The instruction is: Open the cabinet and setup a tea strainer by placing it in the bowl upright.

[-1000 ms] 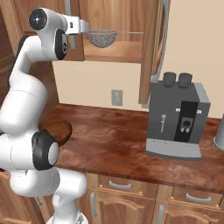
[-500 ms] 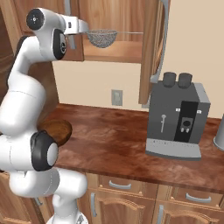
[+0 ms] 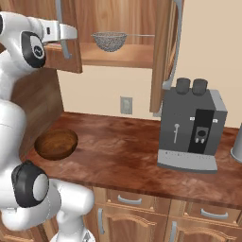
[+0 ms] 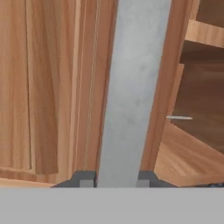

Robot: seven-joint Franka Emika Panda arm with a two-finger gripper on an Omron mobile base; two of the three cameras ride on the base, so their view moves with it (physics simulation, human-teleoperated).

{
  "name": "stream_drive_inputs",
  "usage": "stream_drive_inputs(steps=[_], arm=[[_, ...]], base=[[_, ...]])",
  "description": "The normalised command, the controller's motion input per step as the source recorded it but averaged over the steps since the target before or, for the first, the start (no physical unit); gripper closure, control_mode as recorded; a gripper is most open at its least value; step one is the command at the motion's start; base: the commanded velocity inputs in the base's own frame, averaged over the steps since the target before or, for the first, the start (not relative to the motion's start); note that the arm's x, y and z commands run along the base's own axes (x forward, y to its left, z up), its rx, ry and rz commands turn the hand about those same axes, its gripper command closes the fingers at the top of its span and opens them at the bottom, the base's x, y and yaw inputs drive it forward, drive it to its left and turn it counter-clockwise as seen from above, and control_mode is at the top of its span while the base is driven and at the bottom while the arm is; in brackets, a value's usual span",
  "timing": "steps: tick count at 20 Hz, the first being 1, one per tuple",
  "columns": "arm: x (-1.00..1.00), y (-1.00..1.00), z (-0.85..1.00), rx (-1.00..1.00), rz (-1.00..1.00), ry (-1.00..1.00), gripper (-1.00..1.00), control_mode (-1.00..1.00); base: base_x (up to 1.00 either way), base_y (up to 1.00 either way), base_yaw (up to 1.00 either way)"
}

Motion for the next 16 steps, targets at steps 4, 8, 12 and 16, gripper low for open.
stream_drive_inputs(steps=[4, 8, 12, 16], arm=[[-1.0, 0.33, 0.08, 0.0, -0.23, 0.03, 1.0, -1.0], [-1.0, 0.47, 0.01, 0.0, -0.19, 0.01, 1.0, -1.0], [-0.74, 0.44, 0.0, -0.02, -0.22, 0.06, 1.0, -1.0], [-0.49, 0.27, 0.0, 0.0, -0.23, 0.06, -1.0, -1.0]], base=[[0.0, 0.0, 0.0], [0.0, 0.0, 0.0], [0.0, 0.0, 0.0], [0.0, 0.0, 0.0]])
